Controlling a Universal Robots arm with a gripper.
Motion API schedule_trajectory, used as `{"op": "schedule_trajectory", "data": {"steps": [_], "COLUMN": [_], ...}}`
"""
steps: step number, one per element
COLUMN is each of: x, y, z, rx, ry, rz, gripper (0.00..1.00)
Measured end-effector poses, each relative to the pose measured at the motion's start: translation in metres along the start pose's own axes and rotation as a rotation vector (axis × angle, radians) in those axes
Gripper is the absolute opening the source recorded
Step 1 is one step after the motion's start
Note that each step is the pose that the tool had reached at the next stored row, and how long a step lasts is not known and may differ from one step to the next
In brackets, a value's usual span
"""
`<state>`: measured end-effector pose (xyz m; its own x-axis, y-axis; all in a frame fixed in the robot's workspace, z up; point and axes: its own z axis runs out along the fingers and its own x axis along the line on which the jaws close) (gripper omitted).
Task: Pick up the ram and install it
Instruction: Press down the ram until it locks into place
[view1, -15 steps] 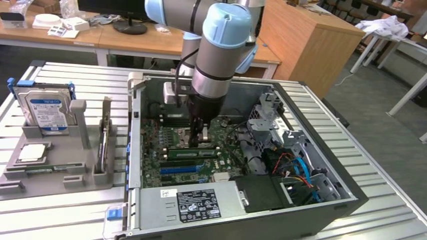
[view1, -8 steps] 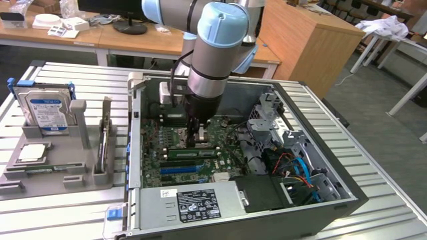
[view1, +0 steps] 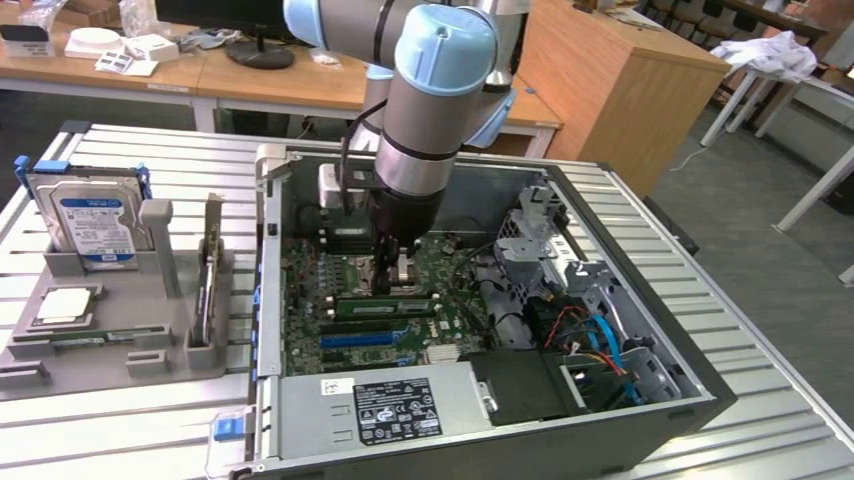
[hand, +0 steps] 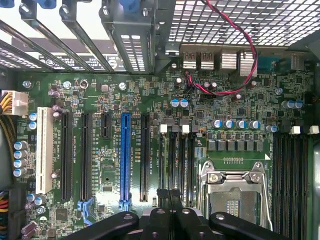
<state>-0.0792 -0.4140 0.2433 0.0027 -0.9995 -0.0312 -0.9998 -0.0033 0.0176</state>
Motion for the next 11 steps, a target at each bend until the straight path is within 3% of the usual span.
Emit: {"op": "schedule_trajectory", "data": {"steps": [11], "x": [-0.0001], "y": [0.0095], "z": [0.0002], "rx": [0.0003], "ry": [0.0000], "rz": [0.000], "gripper": [0.11]}}
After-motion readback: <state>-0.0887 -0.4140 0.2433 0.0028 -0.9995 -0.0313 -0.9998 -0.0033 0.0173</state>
